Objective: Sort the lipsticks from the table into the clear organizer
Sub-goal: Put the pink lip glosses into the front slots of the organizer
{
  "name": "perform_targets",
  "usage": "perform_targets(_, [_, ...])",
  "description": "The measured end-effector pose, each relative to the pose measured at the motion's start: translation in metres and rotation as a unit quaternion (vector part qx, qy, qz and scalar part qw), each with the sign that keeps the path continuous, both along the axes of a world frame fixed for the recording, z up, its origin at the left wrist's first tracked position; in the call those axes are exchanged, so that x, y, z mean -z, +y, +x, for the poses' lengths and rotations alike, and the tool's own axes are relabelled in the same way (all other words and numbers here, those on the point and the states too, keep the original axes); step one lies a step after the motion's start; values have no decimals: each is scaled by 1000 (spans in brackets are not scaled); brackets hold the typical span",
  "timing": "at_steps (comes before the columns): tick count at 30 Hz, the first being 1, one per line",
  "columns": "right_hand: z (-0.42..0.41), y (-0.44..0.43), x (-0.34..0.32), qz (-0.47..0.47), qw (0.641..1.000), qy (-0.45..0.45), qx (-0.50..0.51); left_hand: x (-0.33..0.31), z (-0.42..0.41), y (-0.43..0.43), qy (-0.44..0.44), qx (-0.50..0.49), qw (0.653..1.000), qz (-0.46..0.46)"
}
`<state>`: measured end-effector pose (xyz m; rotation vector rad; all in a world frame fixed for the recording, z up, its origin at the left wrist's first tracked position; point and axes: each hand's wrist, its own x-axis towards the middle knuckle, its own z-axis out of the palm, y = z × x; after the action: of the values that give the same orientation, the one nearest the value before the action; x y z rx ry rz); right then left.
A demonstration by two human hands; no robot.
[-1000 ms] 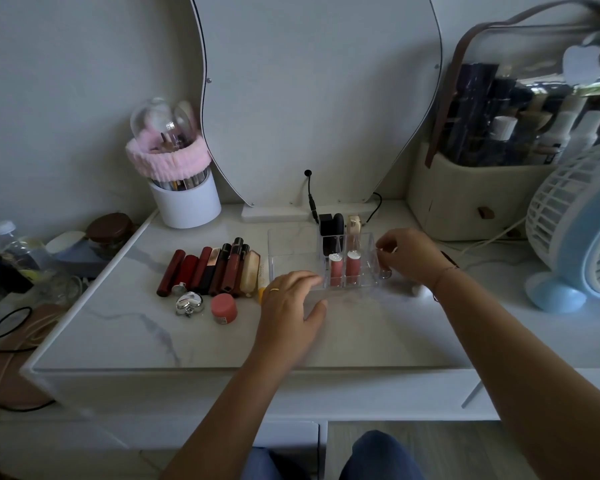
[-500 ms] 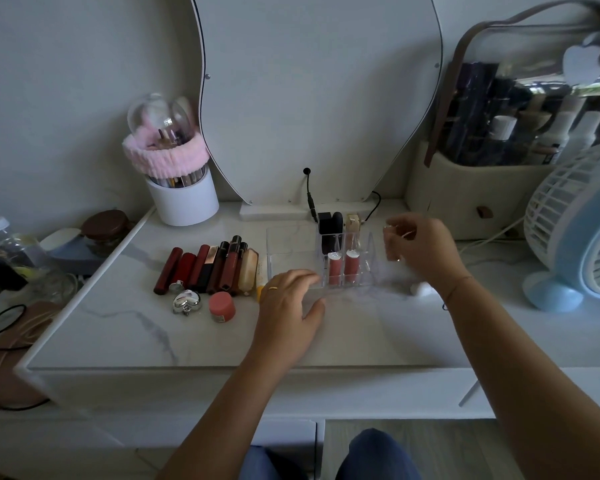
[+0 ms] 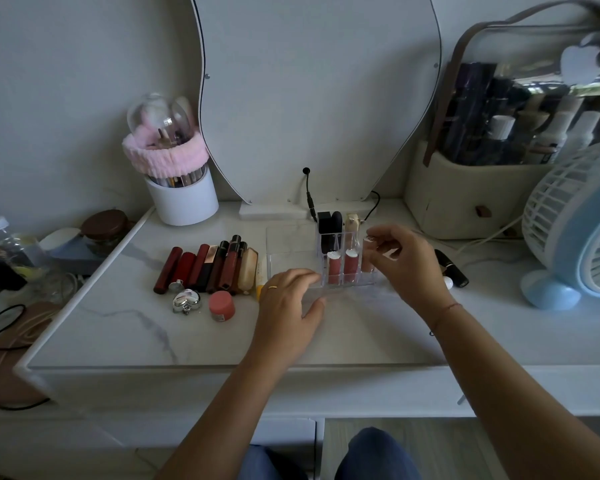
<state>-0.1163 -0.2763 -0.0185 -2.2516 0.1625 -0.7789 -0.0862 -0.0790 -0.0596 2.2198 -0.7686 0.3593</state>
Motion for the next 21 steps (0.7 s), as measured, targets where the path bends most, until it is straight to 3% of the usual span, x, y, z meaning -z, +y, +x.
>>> perform_targets(16, [-9, -5, 2, -67, 997, 29, -3, -3, -3, 0, 5, -5, 1000, 0])
perform_targets(21, [-39, -48, -7, -147, 983, 108, -19, -5, -3, 0, 2, -1, 1000, -4])
